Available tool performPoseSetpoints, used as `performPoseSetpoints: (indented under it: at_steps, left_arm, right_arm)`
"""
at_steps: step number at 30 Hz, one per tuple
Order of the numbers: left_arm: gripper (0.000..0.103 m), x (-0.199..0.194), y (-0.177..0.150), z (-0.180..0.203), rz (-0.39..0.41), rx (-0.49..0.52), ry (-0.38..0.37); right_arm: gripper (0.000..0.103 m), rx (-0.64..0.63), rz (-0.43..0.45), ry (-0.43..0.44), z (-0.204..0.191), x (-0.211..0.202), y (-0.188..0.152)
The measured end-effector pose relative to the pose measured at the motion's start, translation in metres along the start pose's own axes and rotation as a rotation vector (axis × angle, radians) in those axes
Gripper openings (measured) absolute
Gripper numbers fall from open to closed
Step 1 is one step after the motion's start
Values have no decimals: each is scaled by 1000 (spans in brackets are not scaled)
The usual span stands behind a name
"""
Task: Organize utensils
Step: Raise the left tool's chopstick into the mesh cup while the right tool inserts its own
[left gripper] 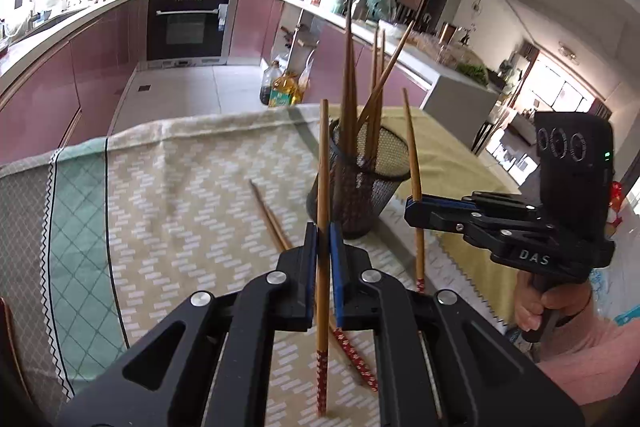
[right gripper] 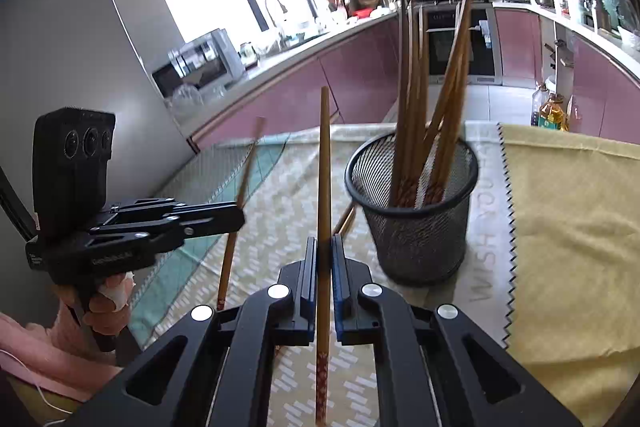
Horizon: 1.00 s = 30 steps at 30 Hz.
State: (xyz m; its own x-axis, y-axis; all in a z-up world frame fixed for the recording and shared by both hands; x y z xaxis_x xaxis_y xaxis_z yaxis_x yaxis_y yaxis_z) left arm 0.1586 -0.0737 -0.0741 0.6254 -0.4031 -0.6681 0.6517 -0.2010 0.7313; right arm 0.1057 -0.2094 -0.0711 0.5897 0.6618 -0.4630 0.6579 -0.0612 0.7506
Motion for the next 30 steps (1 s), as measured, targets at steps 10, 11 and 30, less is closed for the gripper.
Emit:
performPoseSetpoints:
  at_steps: [10, 11, 30]
  left_arm:
    - [7, -38, 30, 8, 107, -22, -69]
    - [7, -40, 33, 8, 116, -26, -72]
    - [7, -56, 115, 31, 268, -37, -94]
  right_arm:
    - [6, -42, 93, -8, -4, -28, 29]
    - [6, -47, 99, -7, -5, -29, 32]
    - [6, -179, 223, -51, -18, -68, 101]
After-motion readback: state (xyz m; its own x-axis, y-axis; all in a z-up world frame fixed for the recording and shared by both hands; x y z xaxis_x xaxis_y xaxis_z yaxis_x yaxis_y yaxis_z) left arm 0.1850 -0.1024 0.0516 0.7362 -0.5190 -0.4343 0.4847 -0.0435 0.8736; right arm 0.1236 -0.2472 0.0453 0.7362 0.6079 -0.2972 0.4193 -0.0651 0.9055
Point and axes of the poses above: each gripper's, at about its wrist camera, not at the fingertips, and x roughly the way its jaws point, z to its right, y to its top, the point moved 7 cm from there along x, roughly the way its jaws point, and after that the axes turned 12 degrees about y, right-handed, at the moved point
